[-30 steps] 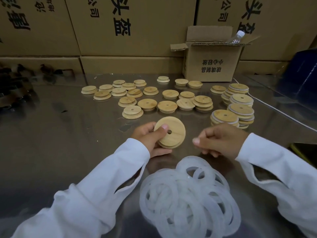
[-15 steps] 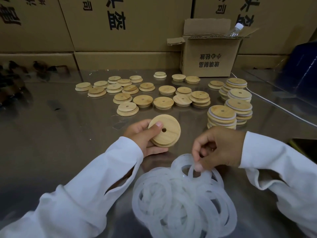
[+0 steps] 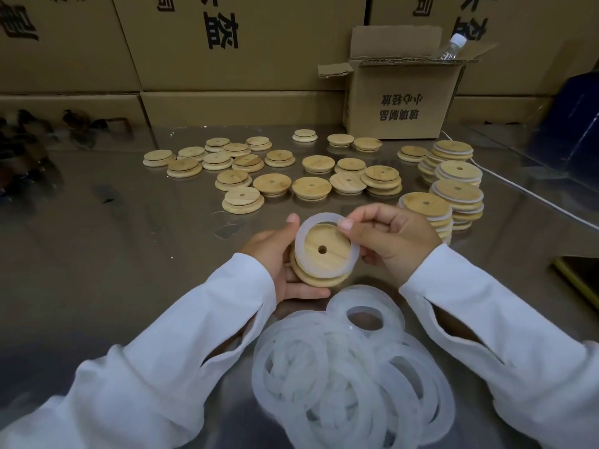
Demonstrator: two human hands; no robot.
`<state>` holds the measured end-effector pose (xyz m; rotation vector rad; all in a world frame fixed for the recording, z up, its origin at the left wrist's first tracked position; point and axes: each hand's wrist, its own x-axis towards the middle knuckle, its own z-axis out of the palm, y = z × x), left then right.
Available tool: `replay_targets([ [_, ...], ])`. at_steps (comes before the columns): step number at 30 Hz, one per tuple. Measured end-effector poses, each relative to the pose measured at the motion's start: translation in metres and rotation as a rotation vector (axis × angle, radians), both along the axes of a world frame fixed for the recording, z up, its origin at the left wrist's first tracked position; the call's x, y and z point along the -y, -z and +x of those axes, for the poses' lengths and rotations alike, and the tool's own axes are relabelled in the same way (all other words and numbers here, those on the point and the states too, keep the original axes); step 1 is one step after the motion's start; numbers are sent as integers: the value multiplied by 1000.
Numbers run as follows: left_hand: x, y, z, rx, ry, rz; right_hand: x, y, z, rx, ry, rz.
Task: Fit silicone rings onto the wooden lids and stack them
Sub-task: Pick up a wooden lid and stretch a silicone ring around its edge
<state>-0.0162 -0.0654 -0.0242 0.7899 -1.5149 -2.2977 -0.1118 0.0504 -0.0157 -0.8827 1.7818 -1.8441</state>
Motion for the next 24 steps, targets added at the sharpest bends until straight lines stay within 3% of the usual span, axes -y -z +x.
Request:
replay_targets([
  [3, -1, 1, 1, 25, 52, -21, 2, 3, 1, 33, 93, -5],
  [7, -6, 5, 4, -20, 126, -195, 2, 5, 1, 56, 149, 56],
  [24, -7, 8, 4, -172, 12, -263, 1, 7, 4, -53, 183, 66],
])
